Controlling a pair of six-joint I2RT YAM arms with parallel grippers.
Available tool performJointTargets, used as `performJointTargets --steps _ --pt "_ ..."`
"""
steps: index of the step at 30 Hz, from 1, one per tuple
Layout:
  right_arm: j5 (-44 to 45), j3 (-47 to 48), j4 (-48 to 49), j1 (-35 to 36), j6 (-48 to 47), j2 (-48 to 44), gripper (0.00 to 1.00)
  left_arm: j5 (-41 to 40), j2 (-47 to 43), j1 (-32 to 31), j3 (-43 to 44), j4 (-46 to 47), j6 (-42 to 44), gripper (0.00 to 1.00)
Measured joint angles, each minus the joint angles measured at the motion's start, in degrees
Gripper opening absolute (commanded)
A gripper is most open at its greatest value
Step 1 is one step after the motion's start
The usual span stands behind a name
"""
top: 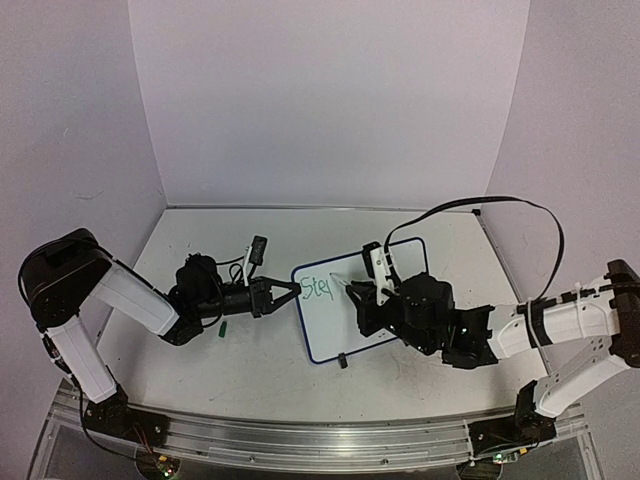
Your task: Write a sentence on the whiteboard
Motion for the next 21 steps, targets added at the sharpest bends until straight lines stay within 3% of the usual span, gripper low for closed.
performJointTargets --steps 21 --pt "-2.22 0.00 1.11 -0.27 -1.05 0.85 0.00 0.14 -0.02 0.00 0.01 0.00 0.02 0.00"
